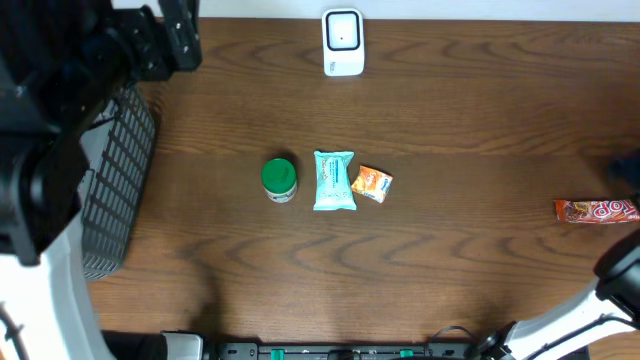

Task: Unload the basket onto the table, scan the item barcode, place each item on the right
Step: 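Lower the red bar onto the table's right edge and open right gripper, then reach the right gripper to the orange packet and grasp it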

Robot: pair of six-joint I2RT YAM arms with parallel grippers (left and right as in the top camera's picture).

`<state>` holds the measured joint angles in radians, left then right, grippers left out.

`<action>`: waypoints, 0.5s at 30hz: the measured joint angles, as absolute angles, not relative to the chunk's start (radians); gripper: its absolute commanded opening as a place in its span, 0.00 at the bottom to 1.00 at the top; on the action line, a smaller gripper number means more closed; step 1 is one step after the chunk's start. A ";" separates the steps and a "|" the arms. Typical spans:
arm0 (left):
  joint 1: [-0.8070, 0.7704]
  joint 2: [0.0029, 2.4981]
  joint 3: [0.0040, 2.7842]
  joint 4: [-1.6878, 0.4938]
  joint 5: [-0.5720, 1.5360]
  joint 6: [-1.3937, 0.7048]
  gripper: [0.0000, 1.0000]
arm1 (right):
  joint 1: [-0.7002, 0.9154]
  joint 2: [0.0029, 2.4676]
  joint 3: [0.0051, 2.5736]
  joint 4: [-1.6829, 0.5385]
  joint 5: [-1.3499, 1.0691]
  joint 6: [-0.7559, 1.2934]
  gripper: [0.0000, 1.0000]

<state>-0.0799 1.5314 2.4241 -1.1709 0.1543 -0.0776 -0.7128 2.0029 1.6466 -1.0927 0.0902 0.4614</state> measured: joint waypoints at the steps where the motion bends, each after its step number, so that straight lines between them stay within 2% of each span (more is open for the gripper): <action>1: -0.080 1.521 2.424 -1.171 0.149 -0.078 0.98 | -0.685 2.003 1.674 -1.121 0.087 0.461 0.99; 8: -0.080 1.382 2.424 -1.208 0.117 -0.078 0.98 | -0.387 2.003 1.777 -1.282 0.033 0.513 0.99; 15: -0.080 1.281 2.424 -1.231 -0.004 -0.078 0.98 | 0.029 2.007 1.687 -1.068 -0.081 0.618 0.99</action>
<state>-0.0799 1.2812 2.4241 -1.2308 -0.0040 -0.0776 0.0288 2.0068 1.6867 -1.0679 -0.0814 0.6182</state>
